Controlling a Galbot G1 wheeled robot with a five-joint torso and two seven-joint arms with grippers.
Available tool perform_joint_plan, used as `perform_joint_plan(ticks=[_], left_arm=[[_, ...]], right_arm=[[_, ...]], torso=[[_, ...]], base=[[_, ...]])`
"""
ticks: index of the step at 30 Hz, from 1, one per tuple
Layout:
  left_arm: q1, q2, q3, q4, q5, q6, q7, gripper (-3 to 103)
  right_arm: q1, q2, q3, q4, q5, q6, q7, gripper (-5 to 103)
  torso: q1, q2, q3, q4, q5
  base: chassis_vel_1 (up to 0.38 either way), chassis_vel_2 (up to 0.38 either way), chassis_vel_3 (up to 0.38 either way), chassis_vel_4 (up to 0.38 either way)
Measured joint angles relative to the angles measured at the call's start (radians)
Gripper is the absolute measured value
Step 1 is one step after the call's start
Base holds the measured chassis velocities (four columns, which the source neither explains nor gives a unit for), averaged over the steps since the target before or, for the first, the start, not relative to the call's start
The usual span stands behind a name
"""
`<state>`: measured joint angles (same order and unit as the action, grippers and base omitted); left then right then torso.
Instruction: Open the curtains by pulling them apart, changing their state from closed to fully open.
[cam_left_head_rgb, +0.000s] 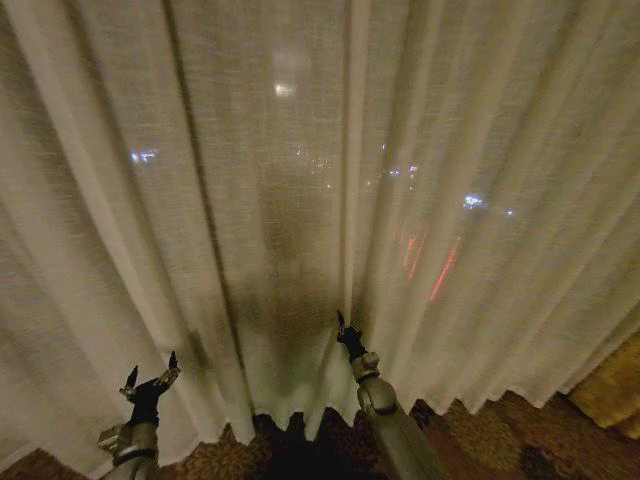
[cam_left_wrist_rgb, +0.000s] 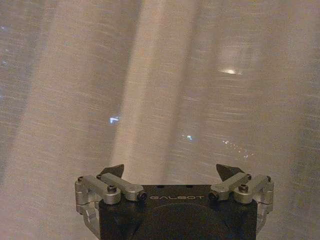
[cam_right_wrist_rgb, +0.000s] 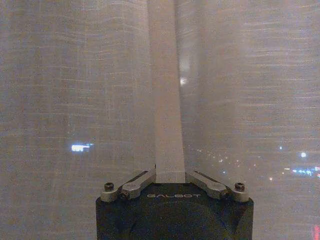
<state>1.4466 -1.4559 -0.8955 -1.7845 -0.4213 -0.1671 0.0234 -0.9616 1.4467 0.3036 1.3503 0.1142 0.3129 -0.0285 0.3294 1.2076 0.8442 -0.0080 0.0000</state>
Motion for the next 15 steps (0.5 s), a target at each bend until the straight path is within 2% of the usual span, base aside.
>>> perform_joint_plan(ticks=[15], left_arm=[[0.000, 0.000, 0.000, 0.000, 0.000, 0.000, 0.000, 100]], right_arm=[[-0.001, 0.003, 0.003, -0.005, 0.000, 0.006, -0.012, 0]], torso=[[0.000, 0.000, 0.000, 0.0001, -0.0001]], base=[[-0.341, -0.348, 0.341, 0.343]])
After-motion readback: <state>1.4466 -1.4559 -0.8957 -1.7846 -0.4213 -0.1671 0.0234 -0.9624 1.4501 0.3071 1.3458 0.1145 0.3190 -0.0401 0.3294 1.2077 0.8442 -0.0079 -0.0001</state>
